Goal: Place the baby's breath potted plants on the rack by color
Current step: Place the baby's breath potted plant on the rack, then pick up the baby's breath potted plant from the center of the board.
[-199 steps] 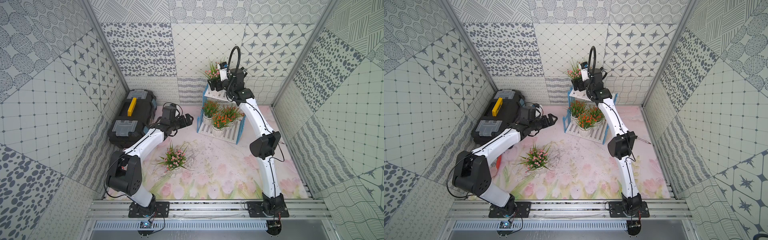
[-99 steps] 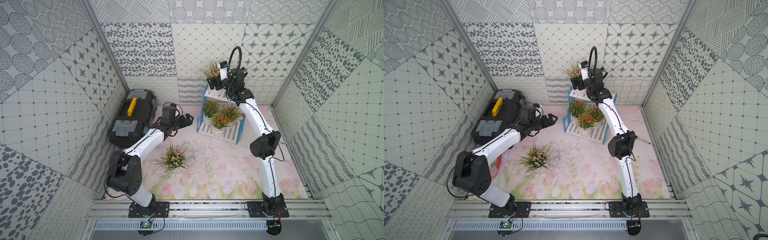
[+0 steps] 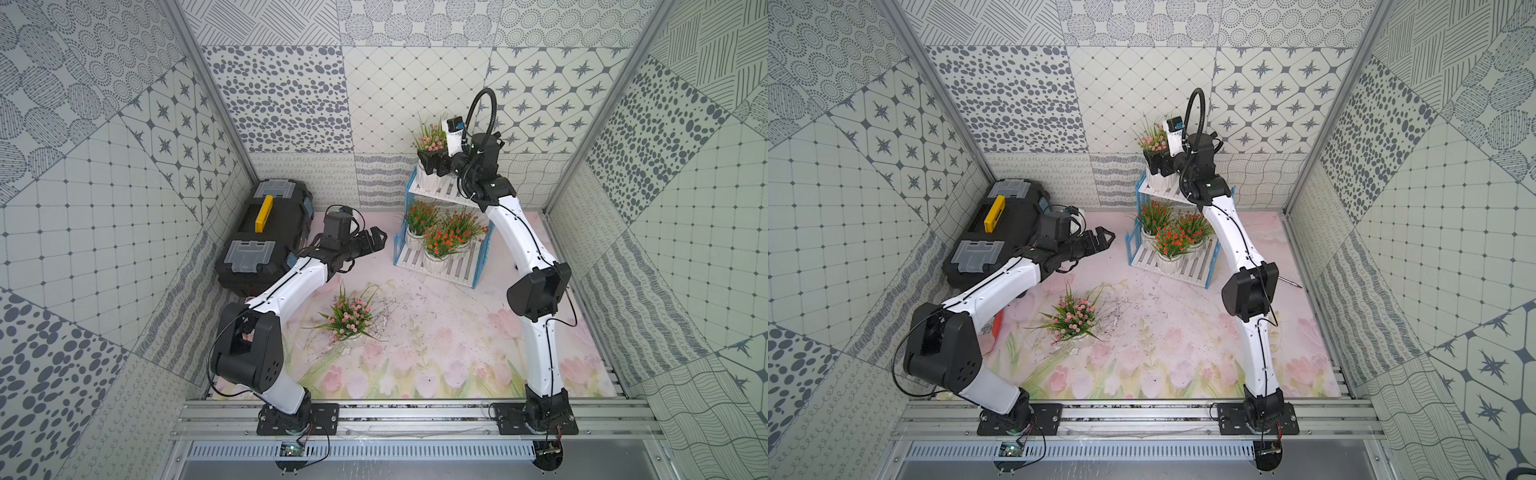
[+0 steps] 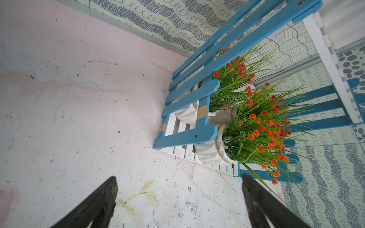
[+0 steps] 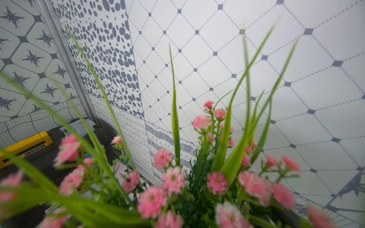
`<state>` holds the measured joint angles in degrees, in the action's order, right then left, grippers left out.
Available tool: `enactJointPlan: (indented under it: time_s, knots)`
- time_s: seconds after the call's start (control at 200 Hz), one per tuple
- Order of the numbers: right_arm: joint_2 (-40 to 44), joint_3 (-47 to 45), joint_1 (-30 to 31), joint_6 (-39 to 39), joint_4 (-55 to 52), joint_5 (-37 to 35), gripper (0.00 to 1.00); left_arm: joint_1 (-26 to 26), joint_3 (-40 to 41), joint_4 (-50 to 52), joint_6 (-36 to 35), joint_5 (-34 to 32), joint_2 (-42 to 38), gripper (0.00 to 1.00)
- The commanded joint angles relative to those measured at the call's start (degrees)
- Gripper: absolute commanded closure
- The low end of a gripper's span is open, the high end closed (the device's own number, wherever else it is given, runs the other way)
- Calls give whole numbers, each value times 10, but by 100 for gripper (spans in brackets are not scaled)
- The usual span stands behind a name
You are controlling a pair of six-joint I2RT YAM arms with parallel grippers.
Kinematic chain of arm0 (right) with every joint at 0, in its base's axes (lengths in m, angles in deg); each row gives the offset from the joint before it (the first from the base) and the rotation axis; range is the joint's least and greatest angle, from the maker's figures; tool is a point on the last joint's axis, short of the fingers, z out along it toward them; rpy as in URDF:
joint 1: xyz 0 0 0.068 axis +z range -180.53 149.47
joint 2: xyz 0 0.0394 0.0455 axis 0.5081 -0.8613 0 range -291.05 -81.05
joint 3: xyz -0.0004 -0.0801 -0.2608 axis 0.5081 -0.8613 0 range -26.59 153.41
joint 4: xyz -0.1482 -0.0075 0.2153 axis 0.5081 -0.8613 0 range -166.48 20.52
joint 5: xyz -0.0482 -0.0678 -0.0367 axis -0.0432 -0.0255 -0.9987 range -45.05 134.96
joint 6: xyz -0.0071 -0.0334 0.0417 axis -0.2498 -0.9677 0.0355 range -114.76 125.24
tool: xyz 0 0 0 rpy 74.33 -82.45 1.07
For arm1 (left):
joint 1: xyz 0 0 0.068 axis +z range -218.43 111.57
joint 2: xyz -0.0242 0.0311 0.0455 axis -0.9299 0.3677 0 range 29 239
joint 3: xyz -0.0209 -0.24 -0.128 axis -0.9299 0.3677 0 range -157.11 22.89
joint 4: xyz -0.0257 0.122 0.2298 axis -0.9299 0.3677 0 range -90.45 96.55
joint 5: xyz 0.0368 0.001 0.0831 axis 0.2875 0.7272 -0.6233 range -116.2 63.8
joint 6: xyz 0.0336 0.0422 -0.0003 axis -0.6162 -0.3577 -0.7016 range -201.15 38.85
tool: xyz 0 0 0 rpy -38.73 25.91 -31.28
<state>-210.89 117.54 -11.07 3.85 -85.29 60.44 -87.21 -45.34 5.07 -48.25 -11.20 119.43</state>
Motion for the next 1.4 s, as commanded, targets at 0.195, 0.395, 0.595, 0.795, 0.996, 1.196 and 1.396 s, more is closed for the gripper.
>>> enactJointPlan:
  time_s: [0.195,0.395,0.595,0.795,0.996,1.196,1.396]
  knots:
    - [61,-22,-3,20,94,38,2,-1,-2,-16,-7,0,-10,2]
    - [88,-24,-4,10,122,42,2,-1,0,-18,-7,-2,-16,2]
    - [147,-57,-4,-2,156,41,2,-1,1,-18,-8,-6,-24,2]
    - [254,-109,-2,13,6,10,2,5,-3,2,-14,-21,-35,2]
    - [486,-464,24,48,29,41,2,20,-24,38,-11,-29,-47,2]
    - [632,-699,85,81,-2,82,2,54,-21,74,19,-33,-63,2]
    - [665,-885,189,105,38,65,2,72,13,94,34,-51,-92,2]
